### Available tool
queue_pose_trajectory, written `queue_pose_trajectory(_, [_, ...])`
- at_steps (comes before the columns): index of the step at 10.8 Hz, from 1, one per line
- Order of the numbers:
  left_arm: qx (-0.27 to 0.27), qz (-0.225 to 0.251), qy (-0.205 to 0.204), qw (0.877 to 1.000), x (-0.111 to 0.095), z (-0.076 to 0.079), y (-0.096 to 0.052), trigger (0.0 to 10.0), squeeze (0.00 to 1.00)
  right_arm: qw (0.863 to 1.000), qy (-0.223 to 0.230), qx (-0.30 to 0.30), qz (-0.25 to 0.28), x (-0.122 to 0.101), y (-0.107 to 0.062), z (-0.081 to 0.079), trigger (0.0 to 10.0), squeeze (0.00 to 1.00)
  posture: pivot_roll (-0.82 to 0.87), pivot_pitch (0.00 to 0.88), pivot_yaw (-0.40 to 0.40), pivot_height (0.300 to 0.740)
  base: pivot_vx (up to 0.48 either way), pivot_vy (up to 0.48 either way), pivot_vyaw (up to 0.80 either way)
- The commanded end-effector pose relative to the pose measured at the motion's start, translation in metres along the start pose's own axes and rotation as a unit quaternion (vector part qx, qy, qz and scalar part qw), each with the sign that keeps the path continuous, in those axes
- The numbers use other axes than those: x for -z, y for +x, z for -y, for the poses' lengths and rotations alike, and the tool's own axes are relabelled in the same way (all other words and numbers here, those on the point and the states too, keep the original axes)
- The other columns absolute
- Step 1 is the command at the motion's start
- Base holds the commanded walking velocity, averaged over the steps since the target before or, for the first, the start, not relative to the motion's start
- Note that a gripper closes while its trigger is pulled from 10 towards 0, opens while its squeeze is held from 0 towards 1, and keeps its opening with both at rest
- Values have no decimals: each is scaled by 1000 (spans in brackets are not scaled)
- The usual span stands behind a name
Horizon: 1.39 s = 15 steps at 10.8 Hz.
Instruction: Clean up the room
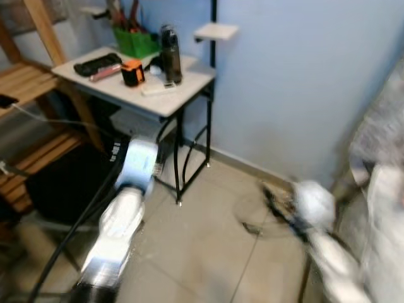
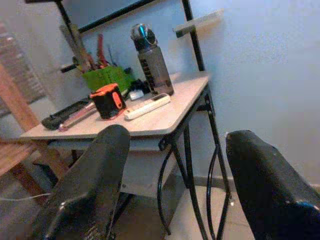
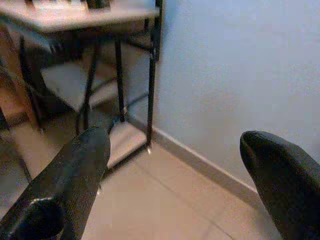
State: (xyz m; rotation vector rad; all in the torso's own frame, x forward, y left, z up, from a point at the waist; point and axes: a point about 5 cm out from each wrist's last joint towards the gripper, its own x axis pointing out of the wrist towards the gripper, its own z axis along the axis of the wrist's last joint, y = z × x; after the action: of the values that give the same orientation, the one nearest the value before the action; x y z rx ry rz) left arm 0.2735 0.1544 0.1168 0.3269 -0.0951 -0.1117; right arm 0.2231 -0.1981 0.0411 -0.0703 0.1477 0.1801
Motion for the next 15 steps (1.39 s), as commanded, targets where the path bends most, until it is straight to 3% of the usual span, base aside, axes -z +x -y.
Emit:
queue_pose_trajectory(1, [24, 23, -14, 999, -15, 4, -1, 10000, 0, 1000, 4, -14, 2, -2, -5, -2, 10000, 0, 45, 0, 39, 740, 480, 0, 0])
queue_pose_trajectory(2, [47, 11, -52, 997, -15, 18, -8, 10000, 0, 999, 8, -4, -40, 18, -24, 8, 10000, 0, 42, 0, 31, 740, 480, 0, 744])
queue_pose_trajectory(4, [47, -1, -53, 997, -13, 25, -6, 10000, 0, 999, 12, -16, -28, 9, -4, 1, 10000, 0, 42, 0, 29, 740, 480, 0, 700])
queue_pose_trajectory(9, [23, -36, -58, 997, -9, 21, -8, 10000, 0, 999, 26, -31, 25, -13, 23, -14, 10000, 0, 71, 0, 20, 740, 480, 0, 678])
queue_pose_trajectory(11, [5, -45, -98, 994, -3, 20, -8, 10000, 0, 996, 63, 7, 55, -29, 37, -17, 10000, 0, 81, 0, 10, 740, 480, 0, 344])
queue_pose_trajectory(12, [-7, -35, -115, 993, -1, 15, -6, 10000, 0, 997, 59, 8, 57, -32, 39, -17, 10000, 0, 88, 0, 3, 740, 480, 0, 0])
queue_pose_trajectory(15, [-14, -10, -99, 995, -10, 14, -1, 10000, 0, 997, 46, -4, 55, -33, 41, -21, 10000, 0, 100, 0, -5, 740, 0, 0, 0])
